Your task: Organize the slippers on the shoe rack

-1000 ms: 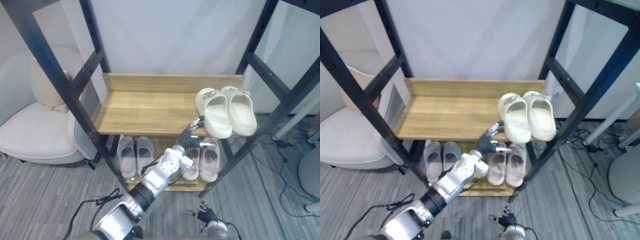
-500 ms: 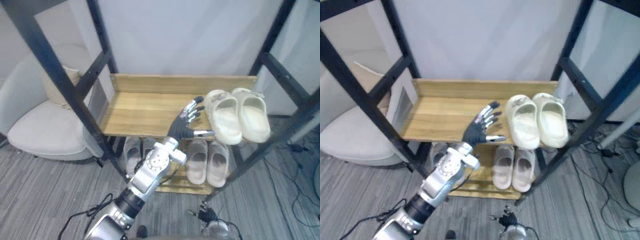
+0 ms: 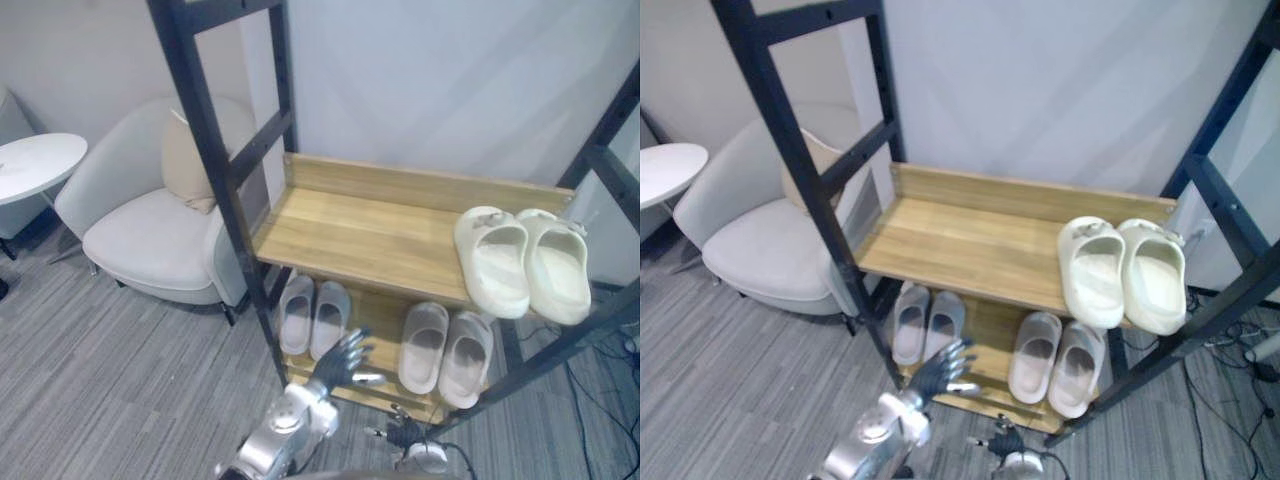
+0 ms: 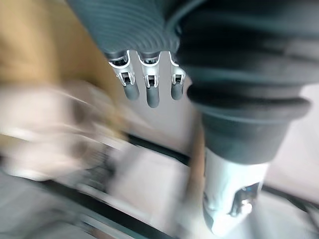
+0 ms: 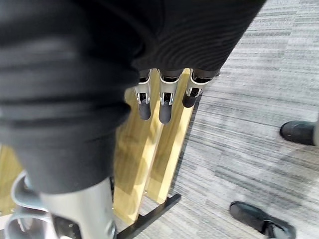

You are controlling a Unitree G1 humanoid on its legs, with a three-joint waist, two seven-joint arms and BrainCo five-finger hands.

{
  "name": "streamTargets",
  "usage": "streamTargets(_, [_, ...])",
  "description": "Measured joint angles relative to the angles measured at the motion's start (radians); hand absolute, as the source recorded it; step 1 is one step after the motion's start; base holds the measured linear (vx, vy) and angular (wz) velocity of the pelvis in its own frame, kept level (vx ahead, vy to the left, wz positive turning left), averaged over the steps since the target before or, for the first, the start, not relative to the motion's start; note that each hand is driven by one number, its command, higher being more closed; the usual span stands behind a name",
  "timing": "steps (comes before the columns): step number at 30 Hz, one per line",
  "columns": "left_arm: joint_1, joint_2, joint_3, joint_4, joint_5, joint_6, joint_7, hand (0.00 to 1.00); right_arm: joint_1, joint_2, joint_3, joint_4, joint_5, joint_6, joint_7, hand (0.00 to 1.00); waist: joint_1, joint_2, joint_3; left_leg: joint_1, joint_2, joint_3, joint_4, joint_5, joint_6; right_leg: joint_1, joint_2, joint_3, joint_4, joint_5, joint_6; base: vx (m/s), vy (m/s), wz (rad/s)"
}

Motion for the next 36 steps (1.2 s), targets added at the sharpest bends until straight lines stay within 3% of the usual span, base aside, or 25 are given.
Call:
streamTargets(5, [0.017,0.007,0.205,0.286,0.116,0.000,0.048,0.00,-0.013,-0.007,-0.001,0.047,-0.001,-0.018,0.002,0.00,0.000,-0.025,0.001,-0.016,-0.014,-0.013,0.000,0.004,0.004,-0.003,-0.003,0.000,-0.016,0.000,0.009,-0.02,0.012,0.07])
streamTargets(8, [0.016,0.005,0.306,0.376,0.163,-0.001,0.081,0.00,-0.022,-0.009,-0.002,0.068,-0.001,-0.018,0.003,0.00,0.000,-0.034,0.001,-0.018,-0.025,-0.018,0.001,0.002,0.007,-0.003,-0.010,0.001,-0.017,0.005,0.003,0.04,0.015,0.04])
streamTargets(14, [0.007,0.025,0.412,0.452,0.308,-0.003,0.165,0.00,-0.041,-0.015,-0.019,0.093,-0.009,-0.019,0.003,0.00,0.001,-0.040,0.016,-0.017,-0.040,-0.009,0.001,-0.005,0.018,-0.001,-0.023,0.016,-0.030,0.010,0.011,0.05,0.014,-0.06])
streamTargets(21, [0.006,0.001,0.520,0.474,0.357,-0.003,0.208,0.00,-0.063,-0.032,-0.020,0.122,-0.041,-0.019,0.003,0.00,0.004,-0.041,0.031,-0.018,-0.059,0.001,0.023,-0.032,0.034,0.002,-0.042,0.022,-0.019,0.012,0.020,0.03,0.016,-0.04])
streamTargets(24, [0.001,-0.013,0.554,0.456,0.364,-0.004,0.219,0.00,-0.082,-0.036,-0.021,0.116,-0.045,-0.022,0.006,0.00,0.004,-0.016,0.084,-0.066,-0.062,-0.018,0.176,-0.122,0.053,-0.043,-0.042,0.014,0.175,-0.004,0.046,-0.07,0.047,0.21])
streamTargets(26, [-0.003,-0.021,0.566,0.439,0.366,-0.002,0.228,0.00,-0.067,-0.049,-0.021,0.068,-0.049,-0.029,0.007,0.00,-0.003,0.001,0.105,-0.101,-0.072,-0.088,0.264,-0.159,0.046,-0.151,-0.042,0.025,0.453,0.000,0.038,-0.07,0.038,0.94])
streamTargets(27, [-0.014,-0.029,0.572,0.439,0.368,0.000,0.232,0.00,-0.050,-0.047,-0.019,0.035,-0.050,-0.030,0.007,0.00,-0.004,-0.008,0.106,-0.118,-0.089,-0.140,0.294,-0.164,0.046,-0.210,-0.037,0.067,0.584,0.013,0.013,0.02,-0.012,1.64])
streamTargets(28, [-0.025,-0.030,0.587,0.439,0.369,0.006,0.240,0.00,-0.037,-0.043,-0.017,0.011,-0.070,-0.034,0.007,0.00,-0.003,-0.016,0.103,-0.136,-0.107,-0.200,0.315,-0.164,0.042,-0.254,-0.002,0.160,0.645,-0.029,0.010,0.00,-0.044,2.01])
streamTargets(31, [-0.025,-0.039,0.595,0.431,0.369,0.013,0.247,0.00,-0.023,-0.024,0.005,-0.009,-0.075,-0.038,0.004,0.00,-0.001,-0.023,0.100,-0.166,-0.154,-0.290,0.327,-0.160,0.038,-0.248,0.009,0.276,0.546,-0.021,0.016,-0.03,-0.129,1.37])
streamTargets(34, [-0.022,-0.082,0.597,0.391,0.367,0.012,0.251,0.00,-0.025,-0.023,0.051,-0.046,-0.077,-0.037,0.004,0.00,0.015,0.011,0.084,-0.177,-0.132,-0.353,0.252,-0.128,0.044,-0.199,0.040,0.321,0.462,-0.040,0.009,-0.04,-0.246,1.08])
streamTargets(36, [-0.023,-0.099,0.597,0.391,0.356,0.012,0.251,0.00,-0.045,-0.015,0.079,-0.047,-0.079,-0.037,0.005,0.00,0.016,0.012,0.082,-0.178,-0.119,-0.357,0.184,-0.087,0.047,-0.170,0.029,0.308,0.395,-0.091,0.007,-0.09,-0.305,0.60])
